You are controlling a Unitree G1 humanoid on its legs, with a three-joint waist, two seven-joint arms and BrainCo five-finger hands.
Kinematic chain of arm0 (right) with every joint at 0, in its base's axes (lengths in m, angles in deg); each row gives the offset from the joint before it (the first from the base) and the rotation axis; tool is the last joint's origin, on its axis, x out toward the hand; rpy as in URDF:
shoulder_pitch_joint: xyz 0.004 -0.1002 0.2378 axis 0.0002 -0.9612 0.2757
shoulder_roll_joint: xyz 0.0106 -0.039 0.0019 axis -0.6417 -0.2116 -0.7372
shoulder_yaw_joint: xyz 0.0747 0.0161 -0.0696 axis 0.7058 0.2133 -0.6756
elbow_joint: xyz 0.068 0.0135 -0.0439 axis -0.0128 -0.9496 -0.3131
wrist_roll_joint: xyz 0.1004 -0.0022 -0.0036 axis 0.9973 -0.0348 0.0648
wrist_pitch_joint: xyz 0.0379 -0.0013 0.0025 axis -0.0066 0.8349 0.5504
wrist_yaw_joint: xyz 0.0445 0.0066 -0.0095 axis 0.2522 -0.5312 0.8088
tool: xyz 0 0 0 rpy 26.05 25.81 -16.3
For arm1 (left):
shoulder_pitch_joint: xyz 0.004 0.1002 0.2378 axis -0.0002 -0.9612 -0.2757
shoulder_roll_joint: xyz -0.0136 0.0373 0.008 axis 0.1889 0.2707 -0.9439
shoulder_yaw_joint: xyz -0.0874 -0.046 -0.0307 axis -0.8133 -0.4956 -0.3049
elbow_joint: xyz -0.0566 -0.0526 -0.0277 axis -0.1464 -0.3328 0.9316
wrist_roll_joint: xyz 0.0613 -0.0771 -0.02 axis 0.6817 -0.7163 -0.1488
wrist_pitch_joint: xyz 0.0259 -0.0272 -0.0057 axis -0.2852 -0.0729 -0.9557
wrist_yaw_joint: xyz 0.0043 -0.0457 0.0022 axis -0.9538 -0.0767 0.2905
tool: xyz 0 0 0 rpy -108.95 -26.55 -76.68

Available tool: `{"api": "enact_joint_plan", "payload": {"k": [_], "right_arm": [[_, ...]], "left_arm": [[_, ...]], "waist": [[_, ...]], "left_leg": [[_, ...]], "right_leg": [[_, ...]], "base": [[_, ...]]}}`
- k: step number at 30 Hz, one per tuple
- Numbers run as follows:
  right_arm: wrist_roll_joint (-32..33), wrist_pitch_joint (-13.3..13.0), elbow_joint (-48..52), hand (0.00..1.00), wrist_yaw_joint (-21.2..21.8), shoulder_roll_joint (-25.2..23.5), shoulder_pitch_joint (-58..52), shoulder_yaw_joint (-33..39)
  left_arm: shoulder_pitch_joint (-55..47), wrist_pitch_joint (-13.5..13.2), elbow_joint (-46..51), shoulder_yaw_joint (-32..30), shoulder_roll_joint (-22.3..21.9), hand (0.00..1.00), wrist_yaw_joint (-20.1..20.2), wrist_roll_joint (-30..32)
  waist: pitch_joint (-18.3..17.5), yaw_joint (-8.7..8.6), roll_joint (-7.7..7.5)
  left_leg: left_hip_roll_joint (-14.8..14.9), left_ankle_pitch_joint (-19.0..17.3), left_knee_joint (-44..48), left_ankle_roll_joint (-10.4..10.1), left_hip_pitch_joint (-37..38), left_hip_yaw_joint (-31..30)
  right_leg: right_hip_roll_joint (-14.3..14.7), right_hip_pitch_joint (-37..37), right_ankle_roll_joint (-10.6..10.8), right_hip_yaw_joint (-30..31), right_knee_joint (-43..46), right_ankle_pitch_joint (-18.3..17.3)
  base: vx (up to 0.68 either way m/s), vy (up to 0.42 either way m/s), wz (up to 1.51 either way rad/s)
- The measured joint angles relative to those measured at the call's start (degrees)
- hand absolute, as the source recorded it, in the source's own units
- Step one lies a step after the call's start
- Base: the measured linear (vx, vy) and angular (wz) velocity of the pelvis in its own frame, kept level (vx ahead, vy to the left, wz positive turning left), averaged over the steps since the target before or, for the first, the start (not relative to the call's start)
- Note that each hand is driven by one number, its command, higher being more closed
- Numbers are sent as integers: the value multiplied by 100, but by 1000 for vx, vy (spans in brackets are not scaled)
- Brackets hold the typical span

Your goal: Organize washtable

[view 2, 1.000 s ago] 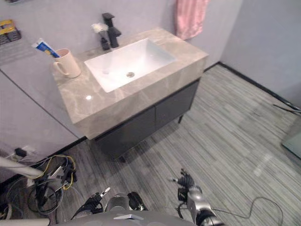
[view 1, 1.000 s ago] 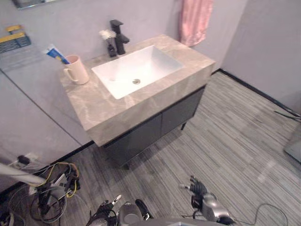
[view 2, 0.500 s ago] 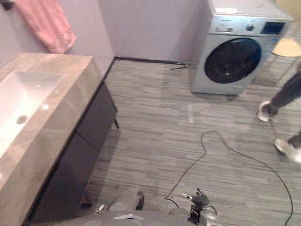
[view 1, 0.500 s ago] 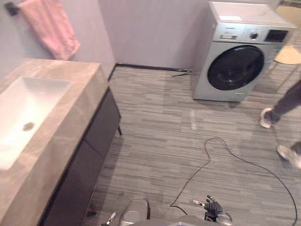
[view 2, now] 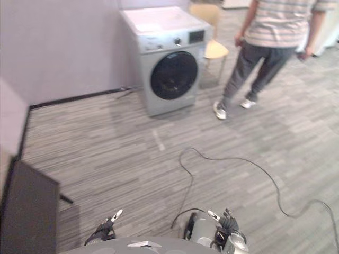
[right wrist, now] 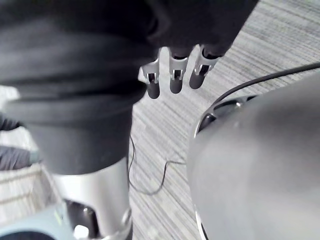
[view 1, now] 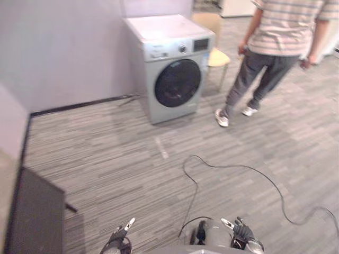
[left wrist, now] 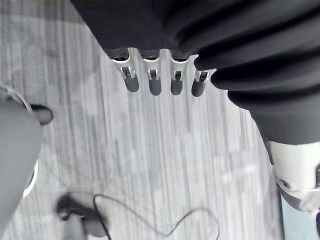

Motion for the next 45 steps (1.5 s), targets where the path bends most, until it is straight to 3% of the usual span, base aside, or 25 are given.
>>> {"api": "enact_joint_plan", "payload": {"k": [1,2,4,6,7,9,11,16,19,21,22,24,25,26,28,29,32,34,35,36,37,39,40,42,45], "right_arm": [[37,0,-37,0,3,-12,-4,79],[87,12,-140,0,-4,17,87,435],[94,33,-143,0,-1,-7,51,840],[91,118,-126,0,-7,-10,-42,1179],[91,186,-92,0,-7,-19,-129,1207],[93,236,-131,0,-7,-57,-145,1186],[96,240,-277,0,-6,-62,-41,1084],[76,221,-598,0,0,-26,388,554],[42,207,-592,0,-7,127,380,220],[37,204,-594,0,-1,120,240,22],[38,199,-598,0,5,61,176,15],[32,182,-651,0,18,-115,86,99],[32,164,-666,0,45,-120,80,162],[23,147,-675,0,59,-72,44,156],[26,139,-635,0,78,16,-105,262],[25,117,-622,0,105,65,-199,294],[41,114,-634,0,103,128,-350,378],[43,130,-658,0,81,109,-422,576],[41,169,-660,0,32,106,-518,664],[42,189,-660,0,7,113,-606,707],[43,231,-681,0,-8,103,-630,834],[37,250,-689,0,4,203,-606,1064],[35,274,-660,0,-2,185,-616,1230],[33,289,-700,0,-6,263,-569,1242],[29,389,-834,0,-16,339,-326,1078]], "left_arm": [[1,-6,-1,-4,-15,0,16,6],[7,-1,-37,-123,-190,0,24,27],[9,0,-26,-495,-384,0,67,56],[8,2,5,-865,-472,0,90,56],[-7,15,25,-1135,-505,0,124,24],[-16,30,72,-1457,-433,0,219,-6],[-25,10,131,-1506,-255,0,223,-108],[-291,66,-140,-1134,-33,0,188,-102],[-388,60,-211,-1011,-105,0,71,-93],[-517,85,-288,-962,-90,0,27,-96],[-578,100,-445,-1001,-22,0,6,-102],[-619,149,-512,-949,229,0,40,-99],[-561,168,-521,-842,385,0,77,-93],[-464,178,-573,-716,479,0,79,-90],[-303,165,-535,-520,451,0,79,-89],[-171,152,-477,-480,403,0,73,-91],[112,64,-348,-210,321,0,63,-130],[274,-6,-154,-103,149,0,54,-169],[281,-48,-59,-63,-2,0,56,-167],[255,-58,-26,-69,-50,0,55,-166],[186,-62,-23,-111,-238,0,73,-152],[194,-56,0,-256,-369,0,91,-159],[184,-61,14,-493,-458,0,102,-161],[99,-43,15,-559,-482,0,147,-259],[-15,-94,247,-574,-174,0,212,-428]], "waist": [[6,-19,-16],[65,-83,188],[119,-127,345],[176,-182,491],[183,-181,511],[277,-97,435],[357,46,281],[461,237,159],[425,315,311],[403,403,247],[324,409,107],[230,330,-345],[261,188,-448],[274,137,-483],[260,20,-334],[282,-4,-202],[320,-173,-29],[364,-254,27],[355,-266,81],[313,-292,127],[199,-263,274],[283,-270,439],[347,-291,626],[447,-227,751],[503,-32,456]], "left_leg": [[-23,6,2,-13,81,45],[177,183,69,-369,305,150],[490,408,788,-715,250,117],[974,823,2306,-519,-159,-133],[1268,1543,3582,-295,-657,-460],[1398,1314,5737,-22,-1640,-1086],[953,810,6521,-102,-2435,-1703],[456,17,4550,46,-4018,-1513],[1,747,1236,-196,-4415,-1739],[-231,1405,1124,62,-4309,-2014],[-311,1769,1220,194,-4067,-1913],[-598,1343,1359,220,-3595,-1762],[-694,1065,1320,234,-3188,-1790],[-708,905,1247,250,-2828,-1827],[-580,664,763,225,-1899,-2002],[-402,615,378,259,-1394,-2026],[-90,506,-118,187,-742,-2070],[61,87,-210,-52,-394,-2080],[141,-243,-225,-162,-203,-2099],[200,-407,-210,25,-102,-2112],[319,-431,189,150,-107,-2103],[591,-137,1731,-191,-596,-2175],[853,692,3780,-319,-1399,-2420],[988,1086,5762,-494,-2125,-2536],[779,755,6637,-241,-3064,-1931]], "right_leg": [[46,56,-190,-174,-360,269],[299,164,-659,-322,-299,571],[668,316,-781,-329,-230,155],[1116,573,-862,-203,-279,-184],[1442,833,-935,92,-433,-317],[1918,1459,-1073,720,-781,-423],[2131,2246,-1106,1426,-1215,-440],[2091,3440,-901,2722,-1983,-475],[1993,3957,-753,3168,-2476,-705],[1852,4109,-515,3318,-1982,-966],[1748,3868,-206,3295,-941,-1180],[1382,3073,395,2886,1379,-770],[1143,2630,965,2544,2608,438],[900,2344,946,2209,3299,819],[389,1728,1,1474,4053,88],[405,1328,-51,1419,3706,-317],[187,560,192,1109,1718,-591],[-14,238,439,1109,99,-146],[-107,111,481,1140,-356,522],[-54,43,420,1124,-89,692],[59,-183,210,1163,564,75],[294,55,81,1110,765,-423],[576,552,-93,1002,598,-679],[896,1293,-240,946,208,-851],[1142,2716,-349,1196,-851,-896]], "base": [[416,-492,-123],[350,-441,-106],[385,-515,-110],[330,-516,-109],[210,-495,-123],[59,-447,-153],[-100,-337,-165],[-305,-99,-142],[-226,107,-77],[504,50,-93],[688,-55,-84],[566,-79,-40],[339,-45,11],[305,-24,19],[134,18,16],[-12,62,13],[-239,109,29],[-204,57,31],[56,-126,11],[389,-307,-5],[639,-451,-28],[694,-485,-29],[662,-433,-13],[591,-347,-15],[561,-313,-47]]}}
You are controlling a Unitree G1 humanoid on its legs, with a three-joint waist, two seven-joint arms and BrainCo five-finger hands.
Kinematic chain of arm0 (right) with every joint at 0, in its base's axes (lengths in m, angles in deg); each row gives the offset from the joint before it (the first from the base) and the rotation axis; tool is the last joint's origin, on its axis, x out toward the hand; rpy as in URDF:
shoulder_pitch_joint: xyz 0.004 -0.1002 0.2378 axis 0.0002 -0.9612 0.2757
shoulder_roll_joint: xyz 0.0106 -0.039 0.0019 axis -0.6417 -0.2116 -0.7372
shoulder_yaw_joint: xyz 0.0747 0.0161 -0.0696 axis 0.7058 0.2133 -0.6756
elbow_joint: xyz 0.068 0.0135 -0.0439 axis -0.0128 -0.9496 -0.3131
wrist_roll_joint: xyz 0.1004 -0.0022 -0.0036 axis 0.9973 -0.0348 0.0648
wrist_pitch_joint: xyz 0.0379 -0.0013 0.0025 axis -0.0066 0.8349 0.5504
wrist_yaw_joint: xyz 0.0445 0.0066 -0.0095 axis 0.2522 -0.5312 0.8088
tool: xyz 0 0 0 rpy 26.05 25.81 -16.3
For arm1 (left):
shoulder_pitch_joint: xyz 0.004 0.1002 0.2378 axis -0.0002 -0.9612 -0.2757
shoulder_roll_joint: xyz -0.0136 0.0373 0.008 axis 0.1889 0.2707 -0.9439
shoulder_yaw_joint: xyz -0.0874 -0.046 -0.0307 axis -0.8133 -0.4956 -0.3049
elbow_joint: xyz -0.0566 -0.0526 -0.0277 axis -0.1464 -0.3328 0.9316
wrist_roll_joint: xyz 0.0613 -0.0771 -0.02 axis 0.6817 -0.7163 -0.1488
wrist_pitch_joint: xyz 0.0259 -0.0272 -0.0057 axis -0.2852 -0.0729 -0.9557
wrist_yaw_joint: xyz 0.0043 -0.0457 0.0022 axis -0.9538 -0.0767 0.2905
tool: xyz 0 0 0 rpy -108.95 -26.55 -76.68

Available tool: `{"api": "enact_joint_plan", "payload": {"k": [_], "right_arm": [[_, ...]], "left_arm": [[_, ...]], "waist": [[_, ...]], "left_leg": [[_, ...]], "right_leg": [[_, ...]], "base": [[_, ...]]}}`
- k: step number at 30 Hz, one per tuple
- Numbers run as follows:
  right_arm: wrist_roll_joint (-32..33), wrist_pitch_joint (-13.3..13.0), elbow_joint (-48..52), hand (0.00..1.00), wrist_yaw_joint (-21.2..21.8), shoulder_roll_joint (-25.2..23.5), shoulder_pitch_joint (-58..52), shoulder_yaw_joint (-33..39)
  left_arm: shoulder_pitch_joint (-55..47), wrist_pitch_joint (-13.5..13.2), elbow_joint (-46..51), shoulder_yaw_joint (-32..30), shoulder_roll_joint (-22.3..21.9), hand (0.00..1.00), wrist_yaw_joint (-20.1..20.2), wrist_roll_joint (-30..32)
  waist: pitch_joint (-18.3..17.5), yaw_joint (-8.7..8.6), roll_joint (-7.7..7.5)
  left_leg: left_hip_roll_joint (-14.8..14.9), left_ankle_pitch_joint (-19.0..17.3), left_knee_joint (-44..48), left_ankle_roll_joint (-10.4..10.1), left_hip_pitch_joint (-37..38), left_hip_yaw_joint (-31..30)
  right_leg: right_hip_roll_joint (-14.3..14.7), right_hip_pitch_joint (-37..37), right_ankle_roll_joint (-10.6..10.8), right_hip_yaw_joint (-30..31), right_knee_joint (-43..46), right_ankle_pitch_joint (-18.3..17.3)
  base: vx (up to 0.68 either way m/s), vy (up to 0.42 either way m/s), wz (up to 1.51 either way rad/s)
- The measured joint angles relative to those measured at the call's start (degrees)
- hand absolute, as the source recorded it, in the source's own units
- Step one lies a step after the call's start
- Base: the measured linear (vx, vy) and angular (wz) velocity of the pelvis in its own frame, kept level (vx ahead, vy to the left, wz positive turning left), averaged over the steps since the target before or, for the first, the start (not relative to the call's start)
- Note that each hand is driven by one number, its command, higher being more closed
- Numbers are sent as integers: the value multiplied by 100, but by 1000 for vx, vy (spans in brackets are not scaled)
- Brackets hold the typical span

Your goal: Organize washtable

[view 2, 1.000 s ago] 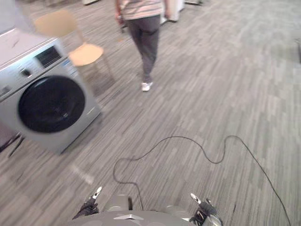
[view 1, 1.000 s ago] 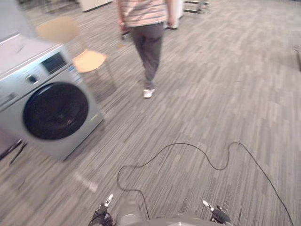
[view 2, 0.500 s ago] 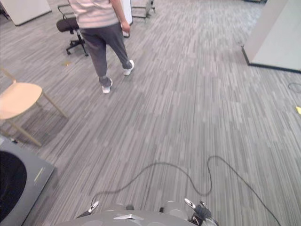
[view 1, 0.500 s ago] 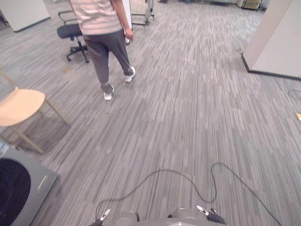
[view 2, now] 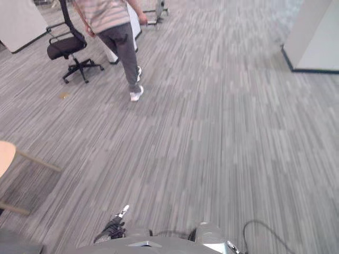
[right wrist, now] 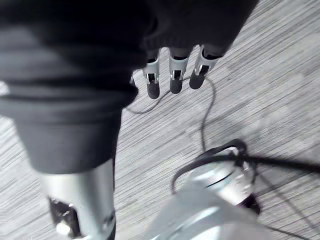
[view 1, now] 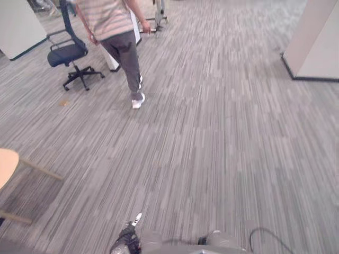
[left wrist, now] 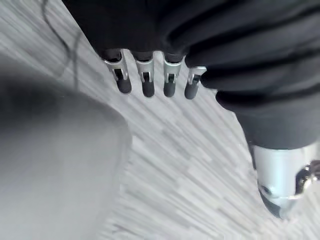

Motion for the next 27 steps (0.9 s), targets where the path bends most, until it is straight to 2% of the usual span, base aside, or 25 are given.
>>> {"api": "enact_joint_plan", "payload": {"k": [1,3,4,5,6,7,8,9,10,11,12,13,14,16,17,18,19,20,21,22,23,24,25,26,27], "right_arm": [[2,-18,23,0,-6,17,163,-102],[9,-54,21,0,-29,34,686,-137],[10,-69,20,0,-54,20,851,-130],[9,-151,51,0,-65,23,881,-183],[9,-183,90,0,-59,49,849,-241],[7,-206,139,0,-60,41,783,-348],[6,-181,145,0,-56,-94,657,-383],[3,-180,105,0,-52,-138,546,-366],[-1,-180,40,0,-48,-146,520,-333],[-3,-169,6,0,-39,-199,425,-256],[-3,-154,-26,0,2,-241,207,-270],[-4,-131,-31,0,21,-233,83,-306],[3,-123,-13,0,37,-229,-117,-312],[-4,-148,24,0,52,-194,-255,-252],[-3,-154,34,0,68,-173,-327,-174],[-1,-153,32,0,66,-188,-375,-131],[-2,-154,39,0,58,-238,-476,-62],[-4,-137,61,0,62,-253,-513,-57],[-7,-117,63,0,53,-317,-530,-63],[-17,-105,62,0,23,-400,-563,-107],[-16,-50,69,0,15,-420,-628,-144],[-18,-24,104,0,26,-401,-688,-155],[-27,2,116,0,28,-347,-693,-25],[-8,8,133,0,23,-239,-685,131],[9,6,191,0,22,-194,-669,177]], "left_arm": [[-4,-16,-4,36,111,0,-1,11],[-124,1,-107,45,186,0,-18,30],[-201,29,-267,22,183,0,-34,39],[-341,97,-403,42,151,0,-32,81],[-422,107,-484,70,124,0,-32,100],[-502,157,-617,71,110,0,-35,114],[-565,202,-719,13,150,0,-22,126],[-597,207,-735,22,326,0,-28,245],[-563,207,-739,70,335,0,-23,277],[-443,218,-753,137,492,0,-20,276],[-407,255,-744,338,601,0,-15,274],[-392,257,-706,440,598,0,-15,273],[-342,249,-584,598,538,0,-12,274],[-220,245,-454,878,506,0,-19,272],[-40,222,-449,982,439,0,-27,249],[60,184,-443,1009,391,0,-33,230],[183,123,-369,1016,296,0,-34,219],[242,111,-239,1020,212,0,-28,225],[267,83,-180,1027,170,0,-19,229],[289,60,-87,1017,93,0,-11,249],[271,60,-42,967,57,0,-4,282],[211,70,-80,936,-27,0,5,296],[255,67,-123,907,-164,0,38,344],[257,34,-115,818,-300,0,52,335],[268,30,-115,729,-348,0,61,319]], "waist": [[-14,95,-48],[59,203,-105],[78,287,-124],[17,334,-14],[-7,358,60],[-28,398,62],[-187,435,-47],[-379,355,-312],[-365,343,-403],[-210,253,-610],[-121,127,-671],[-115,81,-643],[-104,53,-488],[-141,-30,-263],[-115,-84,-158],[-106,-94,-93],[-94,-126,-50],[-104,-116,-105],[-132,-115,-123],[-145,-135,-337],[-233,-242,-378],[-303,-291,-272],[-355,-280,-131],[-347,-225,31],[-339,-216,138]], "left_leg": [[-30,-139,-360,20,-318,255],[-261,-381,-2069,154,-868,569],[-501,-258,-3718,116,-890,584],[-595,120,-5452,60,-739,526],[-594,199,-5881,68,-745,524],[-590,656,-5692,190,-809,417],[-718,909,-5392,218,-878,543],[-928,680,-5258,376,-864,637],[-1050,548,-5257,395,-766,636],[-1401,408,-5367,497,-345,584],[-1678,256,-5425,613,131,400],[-1732,222,-5478,670,405,328],[-1748,66,-5711,768,909,171],[-1688,-96,-6209,790,1621,-95],[-1553,-230,-6366,740,1902,-256],[-1459,-339,-6400,711,2035,-332],[-1299,-579,-6453,578,2293,-411],[-1189,-817,-6563,428,2554,-410],[-1171,-918,-6624,370,2688,-397],[-1176,-1147,-6675,310,2896,-403],[-1063,-1430,-6646,510,3110,-544],[-953,-1456,-6502,553,3189,-580],[-716,-1469,-5374,354,2827,-509],[-427,-1098,-3760,-132,2211,-583],[-309,-672,-2908,-384,1888,-690]], "right_leg": [[46,272,24,163,-296,14],[59,819,105,522,-822,59],[-4,1120,248,604,-1089,129],[23,1375,421,688,-1234,241],[75,1515,441,768,-1235,252],[74,1731,435,906,-1179,200],[-87,1712,389,995,-830,171],[-368,1119,436,1012,394,194],[-478,741,680,1032,1297,349],[-823,114,1274,1060,2991,1372],[-1069,-294,1359,975,4274,1775],[-1160,-437,1230,854,4680,1673],[-1204,-768,841,701,4973,1400],[-1216,-1395,628,439,4546,802],[-1189,-1703,629,179,3763,508],[-1157,-1824,663,75,3234,486],[-1153,-2029,774,-134,2137,575],[-1186,-2099,958,-347,757,944],[-1199,-2125,1052,-408,75,1139],[-1289,-2289,1108,-255,-544,1369],[-1221,-2546,964,-22,47,1748],[-1092,-2612,951,61,384,1734],[-937,-2601,580,64,830,1548],[-705,-2317,446,-67,850,1240],[-572,-2117,377,-124,784,1117]], "base": [[225,-140,-96],[-69,9,-102],[-139,86,-92],[-76,105,-88],[186,143,-67],[435,139,-47],[678,192,-18],[632,146,7],[548,179,48],[434,118,82],[455,84,97],[535,8,83],[551,-34,40],[334,-23,46],[-21,6,63],[-181,44,68],[71,-85,52],[251,-187,45],[605,-429,37],[759,-566,43],[792,-554,49],[805,-534,48],[792,-501,25],[754,-495,12],[666,-406,-9]]}}
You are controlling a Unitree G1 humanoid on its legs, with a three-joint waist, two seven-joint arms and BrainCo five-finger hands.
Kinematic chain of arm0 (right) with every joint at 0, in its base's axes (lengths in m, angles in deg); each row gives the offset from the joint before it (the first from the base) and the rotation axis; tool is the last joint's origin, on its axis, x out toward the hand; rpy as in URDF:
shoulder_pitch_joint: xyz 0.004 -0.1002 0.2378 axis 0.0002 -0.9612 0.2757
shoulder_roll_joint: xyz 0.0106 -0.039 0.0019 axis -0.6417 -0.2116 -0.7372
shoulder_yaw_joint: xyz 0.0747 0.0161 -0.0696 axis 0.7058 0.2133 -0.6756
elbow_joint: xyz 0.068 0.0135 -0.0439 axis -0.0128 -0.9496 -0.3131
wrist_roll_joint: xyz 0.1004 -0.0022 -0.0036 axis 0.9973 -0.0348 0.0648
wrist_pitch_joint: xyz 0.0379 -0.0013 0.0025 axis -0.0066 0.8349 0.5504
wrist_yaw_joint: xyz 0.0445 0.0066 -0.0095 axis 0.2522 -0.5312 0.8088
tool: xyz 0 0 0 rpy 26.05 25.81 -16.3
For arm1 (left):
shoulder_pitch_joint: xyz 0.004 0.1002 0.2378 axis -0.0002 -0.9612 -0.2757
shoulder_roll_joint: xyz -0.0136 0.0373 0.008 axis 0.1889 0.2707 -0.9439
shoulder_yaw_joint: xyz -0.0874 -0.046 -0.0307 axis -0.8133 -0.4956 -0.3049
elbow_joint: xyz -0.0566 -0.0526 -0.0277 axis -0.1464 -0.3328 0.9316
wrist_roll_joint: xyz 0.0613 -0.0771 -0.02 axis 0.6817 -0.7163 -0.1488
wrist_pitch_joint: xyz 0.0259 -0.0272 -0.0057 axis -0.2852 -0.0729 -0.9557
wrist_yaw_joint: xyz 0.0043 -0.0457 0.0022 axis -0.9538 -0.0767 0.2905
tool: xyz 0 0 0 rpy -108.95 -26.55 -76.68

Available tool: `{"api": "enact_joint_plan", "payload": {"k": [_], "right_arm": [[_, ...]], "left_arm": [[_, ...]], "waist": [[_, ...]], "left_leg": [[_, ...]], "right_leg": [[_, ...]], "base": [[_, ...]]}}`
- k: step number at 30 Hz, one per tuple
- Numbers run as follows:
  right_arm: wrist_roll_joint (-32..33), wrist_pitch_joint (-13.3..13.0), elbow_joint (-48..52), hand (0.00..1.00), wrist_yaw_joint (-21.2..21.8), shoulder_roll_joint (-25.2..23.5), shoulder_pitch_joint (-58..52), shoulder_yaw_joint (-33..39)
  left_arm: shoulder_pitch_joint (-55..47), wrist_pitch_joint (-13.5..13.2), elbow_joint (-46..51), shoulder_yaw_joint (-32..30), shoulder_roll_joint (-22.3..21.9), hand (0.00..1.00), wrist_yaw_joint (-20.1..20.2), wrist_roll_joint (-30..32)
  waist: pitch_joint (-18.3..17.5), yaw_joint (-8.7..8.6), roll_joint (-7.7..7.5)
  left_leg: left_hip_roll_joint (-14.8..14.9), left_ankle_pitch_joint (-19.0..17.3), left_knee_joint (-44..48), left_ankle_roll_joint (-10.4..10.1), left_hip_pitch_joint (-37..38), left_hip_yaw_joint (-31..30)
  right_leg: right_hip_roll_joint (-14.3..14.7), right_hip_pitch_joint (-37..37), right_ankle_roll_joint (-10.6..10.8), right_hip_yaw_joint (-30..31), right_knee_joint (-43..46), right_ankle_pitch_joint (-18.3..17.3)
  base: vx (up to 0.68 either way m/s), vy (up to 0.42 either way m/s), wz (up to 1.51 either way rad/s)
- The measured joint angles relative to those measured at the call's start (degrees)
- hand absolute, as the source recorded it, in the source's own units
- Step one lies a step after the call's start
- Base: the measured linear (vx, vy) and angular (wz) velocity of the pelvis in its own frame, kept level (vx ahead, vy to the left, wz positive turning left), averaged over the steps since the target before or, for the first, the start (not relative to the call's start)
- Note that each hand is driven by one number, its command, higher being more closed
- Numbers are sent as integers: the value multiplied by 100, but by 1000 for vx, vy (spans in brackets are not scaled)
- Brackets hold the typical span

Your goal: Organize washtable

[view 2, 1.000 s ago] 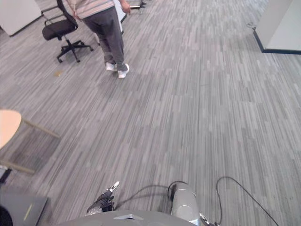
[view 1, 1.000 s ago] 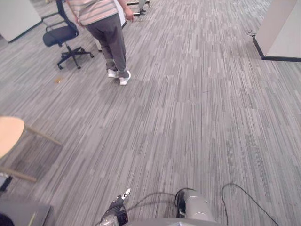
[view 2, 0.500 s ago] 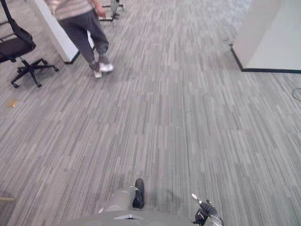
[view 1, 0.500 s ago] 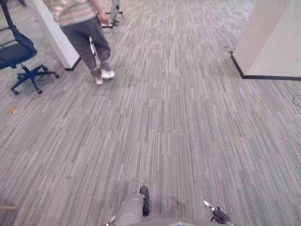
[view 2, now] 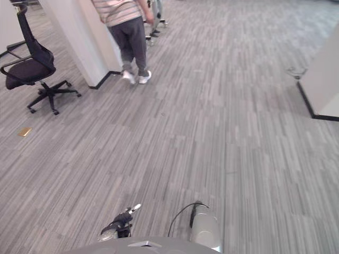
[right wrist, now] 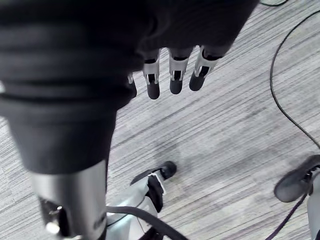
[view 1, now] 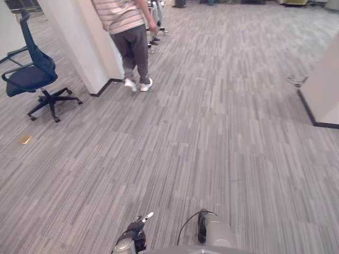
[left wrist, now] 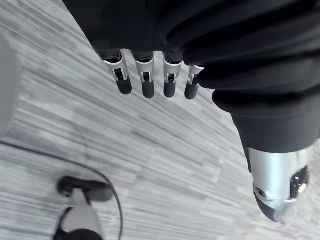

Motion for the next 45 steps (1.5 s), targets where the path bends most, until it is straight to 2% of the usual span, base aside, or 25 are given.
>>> {"api": "enact_joint_plan", "payload": {"k": [1,2,3,5,7,8,9,10,11,12,13,15,16,17,18,19,21,23,25,26,28,29,30,31,45], "right_arm": [[0,-10,59,0,0,27,57,2],[-22,-29,45,0,1,69,234,-87],[6,-9,47,0,11,135,297,-143],[7,-30,58,0,-4,132,492,-354],[7,-59,55,0,-9,157,823,-501],[7,-74,56,0,-12,147,986,-505],[7,-143,64,0,-13,112,1138,-510],[6,-182,69,0,-14,98,1171,-518],[6,-238,110,0,-16,117,1156,-635],[6,-264,105,0,-16,148,1141,-745],[6,-236,64,0,-15,111,1077,-843],[26,-251,49,0,-17,-17,801,-820],[6,-261,-10,0,-13,-19,763,-781],[4,-236,-159,0,-1,-62,730,-714],[2,-216,-202,0,3,-101,682,-711],[10,-185,-182,0,6,-171,583,-725],[4,-175,-155,0,9,-141,519,-721],[10,-180,-26,0,2,-146,465,-681],[17,-201,175,0,-3,-155,353,-678],[17,-198,268,0,-8,-162,314,-677],[17,-199,313,0,-22,-181,291,-752],[22,-192,296,0,-37,-197,256,-851],[66,-186,271,0,-35,-122,220,-1030],[234,-175,-181,0,222,197,407,-993],[226,-128,-223,0,255,200,472,-953]], "left_arm": [[5,6,3,-41,5,0,16,-13],[-22,9,20,-139,59,0,21,-69],[-36,9,21,-193,108,0,19,-112],[-140,-6,103,-188,282,0,-15,-105],[-119,-25,154,-185,384,0,-78,-265],[-99,-59,176,-163,420,0,-90,-356],[-92,-105,167,-152,420,0,-97,-463],[-95,-117,166,-136,404,0,-119,-471],[-105,-118,161,-42,352,0,-177,-470],[-98,-119,151,-1,344,0,-195,-479],[-89,-131,160,5,414,0,-189,-552],[-135,-140,85,-13,444,0,-213,-557],[-144,-137,40,-10,510,0,-206,-563],[-102,-125,-25,34,644,0,-188,-555],[-97,-109,-60,81,706,0,-181,-550],[-87,-96,-114,59,729,0,-182,-546],[-90,-17,-137,60,705,0,-173,-512],[-99,28,-187,87,629,0,-138,-318],[-101,20,-156,42,530,0,-140,-262],[-114,10,-119,3,485,0,-140,-265],[-185,4,-98,-160,457,0,-134,-267],[-280,-4,-1,-365,426,0,-137,-273],[-320,1,42,-647,338,0,-153,-331],[-433,-109,-350,-890,178,0,-49,-728],[-441,-126,-363,-402,326,0,-5,-729]], "waist": [[31,7,86],[101,20,121],[161,28,103],[183,112,-67],[241,305,-153],[282,374,-177],[306,391,-223],[298,391,-223],[237,390,-128],[229,396,-78],[196,472,-216],[-80,442,-513],[-118,423,-538],[11,341,-788],[34,282,-831],[13,247,-878],[38,210,-807],[76,169,-659],[78,183,-549],[65,181,-504],[43,192,-537],[-27,189,-622],[-86,221,-637],[-295,186,-316],[-344,211,-324]], "left_leg": [[81,514,1116,-294,-440,-81],[197,797,2367,-286,-887,29],[260,728,2884,-127,-1136,179],[262,507,2942,222,-1670,682],[250,244,1854,445,-2319,1102],[186,198,548,435,-2448,1282],[19,301,-1051,396,-2395,1367],[-70,500,-1932,339,-2340,1350],[-105,757,-3101,171,-2368,1247],[-78,748,-3156,172,-2479,1178],[-222,1192,-2802,349,-2548,1112],[-635,1446,-2672,653,-2485,1061],[-811,1496,-2731,734,-2227,1106],[-1111,1309,-2730,965,-1778,1137],[-1199,1174,-2731,999,-1624,1111],[-1267,1052,-2712,1045,-1429,1091],[-1242,865,-2844,1126,-937,1048],[-1114,845,-3417,1119,-251,968],[-1007,827,-3710,1089,81,918],[-934,750,-3823,982,256,881],[-901,567,-3780,833,339,801],[-908,418,-3728,700,371,763],[-832,283,-3695,559,484,727],[-438,290,-3881,316,412,913],[-447,263,-3975,318,226,881]], "right_leg": [[155,297,-94,-43,-72,-124],[356,824,-218,-42,-284,-276],[477,1277,-290,8,-532,-357],[576,1958,-327,226,-1131,-421],[632,2516,-219,532,-1619,-355],[614,2781,-171,690,-1836,-383],[529,3053,-69,809,-2042,-476],[497,3196,-37,844,-2170,-523],[537,3442,43,916,-2385,-656],[562,3548,56,938,-2404,-774],[371,3711,75,998,-2234,-1126],[7,3460,-30,1128,-1319,-1347],[-177,2970,136,1228,79,-1250],[-429,2357,679,1510,1889,-427],[-472,2147,807,1628,2471,88],[-533,1747,823,1694,3264,361],[-502,1119,600,1592,3938,137],[-438,684,479,1273,3118,-483],[-493,591,513,957,1950,-610],[-551,625,554,782,883,-573],[-567,698,516,790,-493,-111],[-606,748,543,813,-950,597],[-601,916,632,679,-1074,605],[-49,1829,466,223,-2832,1238],[-41,1783,520,109,-3186,1323]], "base": [[606,-332,-24],[651,-353,-28],[672,-361,-43],[467,-250,-53],[68,-93,-78],[-254,20,-82],[-281,41,-68],[-199,70,-51],[-38,90,-29],[245,149,-30],[549,135,-19],[661,113,-16],[614,111,-3],[532,78,11],[452,75,29],[439,40,19],[337,38,5],[33,43,14],[-67,65,22],[-110,67,31],[-48,-34,34],[151,-252,30],[159,-232,22],[115,-152,6],[6,0,1]]}}
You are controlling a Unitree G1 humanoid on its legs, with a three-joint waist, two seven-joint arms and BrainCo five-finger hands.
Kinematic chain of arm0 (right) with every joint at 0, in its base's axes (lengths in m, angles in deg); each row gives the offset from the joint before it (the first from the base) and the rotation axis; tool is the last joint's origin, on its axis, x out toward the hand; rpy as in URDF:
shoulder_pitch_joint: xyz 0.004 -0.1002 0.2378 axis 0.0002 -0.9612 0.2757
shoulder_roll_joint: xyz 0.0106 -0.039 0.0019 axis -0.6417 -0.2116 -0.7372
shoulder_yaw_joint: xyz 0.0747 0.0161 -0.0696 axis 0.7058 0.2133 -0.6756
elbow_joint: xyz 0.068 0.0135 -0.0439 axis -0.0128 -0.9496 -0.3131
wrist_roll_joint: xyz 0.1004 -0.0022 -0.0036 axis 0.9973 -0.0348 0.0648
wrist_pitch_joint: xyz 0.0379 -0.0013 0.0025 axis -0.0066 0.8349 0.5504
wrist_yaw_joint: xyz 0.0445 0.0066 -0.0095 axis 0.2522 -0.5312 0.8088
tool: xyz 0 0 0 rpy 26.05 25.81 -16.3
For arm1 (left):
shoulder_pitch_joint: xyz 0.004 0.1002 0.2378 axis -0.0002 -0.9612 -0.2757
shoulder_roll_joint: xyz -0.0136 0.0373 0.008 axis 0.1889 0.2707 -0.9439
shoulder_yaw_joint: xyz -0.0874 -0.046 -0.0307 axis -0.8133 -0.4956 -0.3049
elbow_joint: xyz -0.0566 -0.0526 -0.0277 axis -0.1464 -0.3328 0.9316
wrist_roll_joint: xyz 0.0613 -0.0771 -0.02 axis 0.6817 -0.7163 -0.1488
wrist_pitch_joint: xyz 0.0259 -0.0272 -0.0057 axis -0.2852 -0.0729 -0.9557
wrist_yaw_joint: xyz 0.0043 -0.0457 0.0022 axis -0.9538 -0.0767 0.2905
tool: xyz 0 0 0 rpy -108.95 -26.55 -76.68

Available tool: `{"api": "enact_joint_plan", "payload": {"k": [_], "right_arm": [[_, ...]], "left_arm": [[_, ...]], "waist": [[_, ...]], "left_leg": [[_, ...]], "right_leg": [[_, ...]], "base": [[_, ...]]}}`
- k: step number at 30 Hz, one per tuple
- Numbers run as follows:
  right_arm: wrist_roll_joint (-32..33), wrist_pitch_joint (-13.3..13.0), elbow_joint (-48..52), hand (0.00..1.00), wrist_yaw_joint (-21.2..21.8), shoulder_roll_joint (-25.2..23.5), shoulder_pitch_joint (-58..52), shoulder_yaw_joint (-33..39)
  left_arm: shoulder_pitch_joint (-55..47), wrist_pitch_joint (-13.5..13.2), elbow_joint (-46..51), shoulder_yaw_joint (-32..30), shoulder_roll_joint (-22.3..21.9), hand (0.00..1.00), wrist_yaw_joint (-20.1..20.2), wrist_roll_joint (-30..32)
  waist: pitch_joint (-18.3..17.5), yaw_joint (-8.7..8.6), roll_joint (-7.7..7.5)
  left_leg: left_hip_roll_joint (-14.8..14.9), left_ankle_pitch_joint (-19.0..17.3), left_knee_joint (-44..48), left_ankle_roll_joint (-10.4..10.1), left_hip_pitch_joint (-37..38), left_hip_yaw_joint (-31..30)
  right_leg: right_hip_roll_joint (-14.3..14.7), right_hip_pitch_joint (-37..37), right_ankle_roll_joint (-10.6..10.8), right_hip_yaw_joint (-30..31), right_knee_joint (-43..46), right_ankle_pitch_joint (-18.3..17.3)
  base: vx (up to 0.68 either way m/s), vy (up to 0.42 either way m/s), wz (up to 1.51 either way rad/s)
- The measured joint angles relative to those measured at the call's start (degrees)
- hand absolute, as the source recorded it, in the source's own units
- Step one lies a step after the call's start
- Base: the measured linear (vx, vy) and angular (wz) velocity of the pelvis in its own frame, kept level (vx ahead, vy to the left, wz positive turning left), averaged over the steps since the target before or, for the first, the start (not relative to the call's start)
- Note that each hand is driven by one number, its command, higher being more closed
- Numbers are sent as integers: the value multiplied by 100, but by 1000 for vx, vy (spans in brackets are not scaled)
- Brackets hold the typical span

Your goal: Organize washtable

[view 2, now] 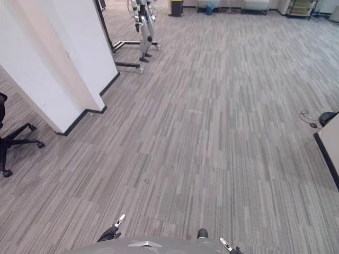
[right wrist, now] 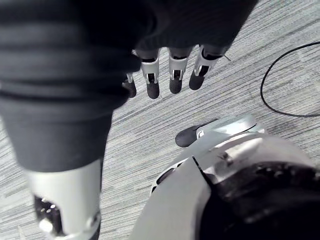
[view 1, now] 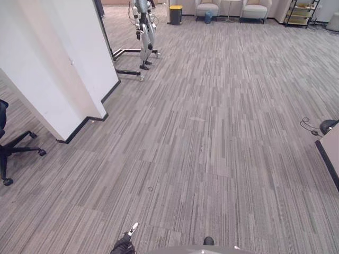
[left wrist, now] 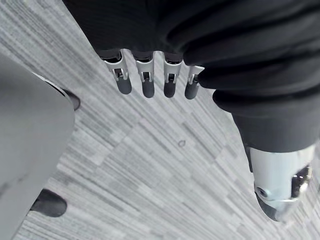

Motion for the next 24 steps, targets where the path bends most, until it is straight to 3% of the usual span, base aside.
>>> {"api": "enact_joint_plan", "payload": {"k": [7,9,11,13,14,15,16,17,18,19,21,22,24], "right_arm": [[6,13,-11,0,57,53,263,-69],[11,13,-13,0,57,45,331,-92],[204,10,-7,0,61,37,344,-153],[239,9,-14,0,62,-86,322,-51],[241,1,0,0,65,-128,318,105],[244,1,20,0,64,-109,312,190],[248,1,21,0,60,-96,306,236],[247,1,54,0,54,-89,317,243],[241,9,46,0,52,-82,337,326],[235,14,15,0,55,-87,366,435],[228,18,-7,0,56,-95,445,613],[228,18,12,0,55,-95,452,606],[212,14,0,0,93,-89,417,746]], "left_arm": [[257,15,-208,492,236,0,26,3],[384,36,-218,513,302,0,13,4],[385,80,-204,501,347,0,-20,3],[328,123,-120,186,454,0,-26,-14],[237,129,50,-200,342,0,-28,-68],[162,121,223,-452,194,0,-30,-207],[137,106,255,-529,155,0,-30,-283],[147,91,254,-551,158,0,-27,-343],[169,85,256,-506,154,0,-18,-408],[179,57,258,-479,143,0,-9,-430],[102,12,251,-463,137,0,-7,-452],[48,27,254,-484,84,0,-6,-448],[-194,41,209,-502,59,0,-15,-445]], "waist": [[114,-44,14],[263,-32,-36],[357,-37,2],[352,-30,-204],[361,35,-173],[411,115,-49],[431,159,-15],[433,188,-52],[442,172,-22],[462,167,-5],[478,286,14],[474,305,18],[395,324,91]], "left_leg": [[64,13,25,-13,-231,85],[153,-48,140,-102,-240,166],[433,-354,666,-379,-334,310],[623,-411,2174,-482,-838,418],[872,-212,3517,-262,-1353,377],[1060,310,4607,139,-1799,192],[1071,927,5162,46,-2090,-64],[990,884,5700,-60,-2500,-242],[874,511,5777,-14,-2798,-241],[776,325,5636,0,-2963,-236],[477,104,4000,67,-3227,-16],[453,142,3436,63,-3224,19],[348,503,1477,-43,-3128,-177]], "right_leg": [[40,-328,-29,-5,171,-17],[95,-479,-64,61,482,-207],[269,-664,-236,124,1021,-667],[316,-706,-303,263,1342,-958],[434,-642,-377,379,1511,-1110],[565,-542,-452,568,1623,-1234],[628,-443,-513,709,1627,-1300],[624,-340,-580,782,1601,-1376],[600,-310,-582,800,1573,-1407],[576,-261,-575,817,1508,-1412],[482,-101,-500,964,1266,-1457],[473,-51,-469,973,1212,-1476],[484,54,-334,969,1187,-1714]], "base": [[73,-6,-2],[59,-66,-19],[74,-121,-30],[-13,-131,-39],[-116,-168,-71],[-152,-192,-88],[-133,-165,-76],[-31,-147,-39],[56,-102,-11],[143,-64,-7],[211,-44,-27],[256,-9,-31],[345,71,-26]]}}
